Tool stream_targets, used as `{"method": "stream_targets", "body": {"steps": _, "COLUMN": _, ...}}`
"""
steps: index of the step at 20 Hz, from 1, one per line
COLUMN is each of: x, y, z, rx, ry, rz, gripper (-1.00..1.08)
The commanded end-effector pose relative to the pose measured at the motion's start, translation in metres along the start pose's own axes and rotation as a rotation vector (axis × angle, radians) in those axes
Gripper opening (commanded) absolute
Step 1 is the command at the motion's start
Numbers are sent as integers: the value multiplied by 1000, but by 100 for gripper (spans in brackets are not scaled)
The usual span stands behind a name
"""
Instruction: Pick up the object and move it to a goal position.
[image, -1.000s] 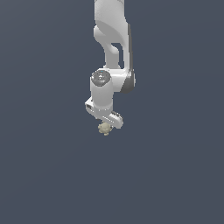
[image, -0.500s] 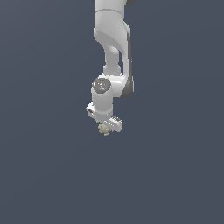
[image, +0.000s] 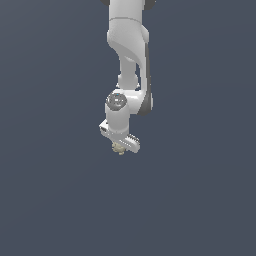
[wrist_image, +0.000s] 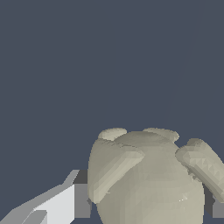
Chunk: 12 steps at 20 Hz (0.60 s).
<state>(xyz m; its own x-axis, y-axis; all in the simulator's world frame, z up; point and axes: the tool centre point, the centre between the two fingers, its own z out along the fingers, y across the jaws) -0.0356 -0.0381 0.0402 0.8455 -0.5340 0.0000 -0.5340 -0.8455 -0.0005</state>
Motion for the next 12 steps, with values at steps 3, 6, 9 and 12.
{"method": "stream_targets", "body": {"steps": 3, "x": 0, "y": 1, "z": 1, "rx": -1, "ry": 0, "rz": 1, "gripper": -100}}
{"method": "stream_targets", "body": {"steps": 6, "x": 0, "y": 1, "z": 1, "rx": -1, "ry": 0, "rz": 1, "gripper": -100}}
{"method": "stream_targets", "body": {"steps": 9, "x": 0, "y": -1, "z": -1, "rx": 0, "ry": 0, "rz": 0, "gripper": -100}}
{"method": "stream_targets", "body": {"steps": 12, "x": 0, "y": -3, "z": -8, "rx": 0, "ry": 0, "rz": 0, "gripper": -100}}
